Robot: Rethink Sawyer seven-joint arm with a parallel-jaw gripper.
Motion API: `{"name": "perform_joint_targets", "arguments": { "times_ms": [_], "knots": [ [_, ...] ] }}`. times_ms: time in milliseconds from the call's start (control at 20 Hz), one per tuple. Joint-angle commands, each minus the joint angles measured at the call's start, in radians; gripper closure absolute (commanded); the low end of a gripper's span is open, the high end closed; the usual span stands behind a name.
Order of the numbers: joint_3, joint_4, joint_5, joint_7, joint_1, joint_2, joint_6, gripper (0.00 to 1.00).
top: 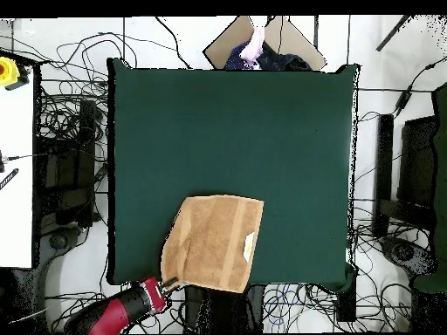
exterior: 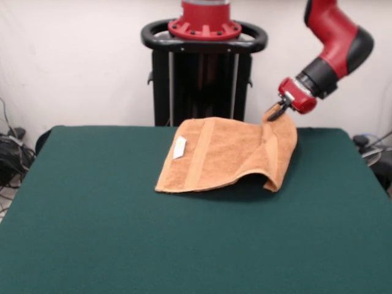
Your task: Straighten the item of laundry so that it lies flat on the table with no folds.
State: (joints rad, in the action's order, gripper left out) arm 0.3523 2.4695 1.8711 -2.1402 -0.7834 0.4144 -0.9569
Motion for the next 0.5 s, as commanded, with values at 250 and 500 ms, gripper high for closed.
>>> {"name": "perform_joint_targets", "arguments": {
  "times_ms": [250, 500],
  "knots": [
    [0.262, -0.114, 0.167, 0.102, 0.069, 0.046, 0.046, 1.00],
    [0.261, -0.166, 0.122, 0.074, 0.084, 0.017, 0.031, 1.00]
  ]
}}
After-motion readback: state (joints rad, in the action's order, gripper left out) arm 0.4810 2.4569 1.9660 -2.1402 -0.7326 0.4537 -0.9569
